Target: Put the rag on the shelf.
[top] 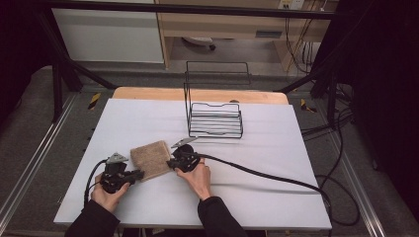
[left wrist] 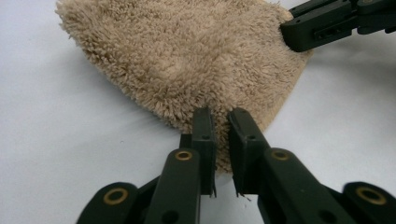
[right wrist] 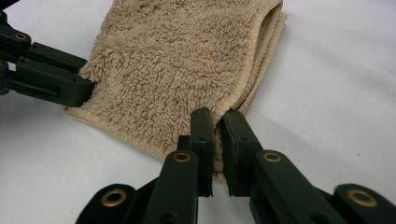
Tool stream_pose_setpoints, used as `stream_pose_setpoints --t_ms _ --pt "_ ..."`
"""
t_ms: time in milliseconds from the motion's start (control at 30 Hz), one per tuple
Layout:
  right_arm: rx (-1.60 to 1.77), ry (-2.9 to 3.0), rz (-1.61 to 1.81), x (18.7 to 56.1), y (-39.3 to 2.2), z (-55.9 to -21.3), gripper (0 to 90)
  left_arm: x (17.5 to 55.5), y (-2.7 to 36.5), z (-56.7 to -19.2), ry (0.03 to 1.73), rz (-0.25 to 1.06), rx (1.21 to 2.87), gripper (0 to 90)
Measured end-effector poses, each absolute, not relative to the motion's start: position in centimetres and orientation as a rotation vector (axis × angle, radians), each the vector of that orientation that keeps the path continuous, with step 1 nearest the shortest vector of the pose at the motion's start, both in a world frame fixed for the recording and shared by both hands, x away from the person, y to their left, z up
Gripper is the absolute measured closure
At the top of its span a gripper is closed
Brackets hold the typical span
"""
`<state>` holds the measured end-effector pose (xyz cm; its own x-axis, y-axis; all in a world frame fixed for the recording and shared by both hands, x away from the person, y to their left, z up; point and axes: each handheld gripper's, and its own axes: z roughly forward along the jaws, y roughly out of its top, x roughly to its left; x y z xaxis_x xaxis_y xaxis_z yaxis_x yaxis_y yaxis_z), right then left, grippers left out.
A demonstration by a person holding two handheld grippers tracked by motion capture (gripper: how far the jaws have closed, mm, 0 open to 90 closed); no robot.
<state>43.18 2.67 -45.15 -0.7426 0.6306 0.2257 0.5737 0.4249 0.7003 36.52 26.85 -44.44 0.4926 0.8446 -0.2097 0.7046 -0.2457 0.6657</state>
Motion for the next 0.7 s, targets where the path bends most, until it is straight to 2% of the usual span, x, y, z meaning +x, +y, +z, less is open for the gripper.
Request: stream_pose_setpoints --t_ms 167,433,467,500,533,567,600,700 --pt "1.112 2.601 1.231 42.7 2.6 -44.8 85.7 36.6 27.4 -44.1 1.267 0.217 2.024 84.3" --pt "1.140 2.626 1.325 40.0 3.2 -45.0 84.2 35.6 29.6 -43.1 1.236 0.159 2.080 84.8" --pt "1.115 2.606 1.340 39.7 3.2 -45.2 79.0 35.6 29.6 -43.2 1.232 0.158 2.089 84.8" --pt "1.115 2.606 1.340 39.7 3.2 -45.2 79.0 35.6 29.6 -43.3 1.232 0.164 2.095 84.8" --pt "1.086 2.566 1.328 39.9 3.1 -45.0 71.1 35.6 29.3 -43.4 1.224 0.185 2.112 84.7" --pt "1.086 2.566 1.328 39.9 3.1 -45.0 71.1 35.6 29.3 -43.4 1.224 0.185 2.112 84.6" --pt "1.052 2.531 1.331 40.5 2.9 -44.5 61.0 35.6 29.3 -43.5 1.216 0.201 2.121 84.5" --pt "1.027 2.494 1.365 41.5 2.8 -43.9 56.0 35.6 29.2 -43.6 1.218 0.206 2.119 84.2"
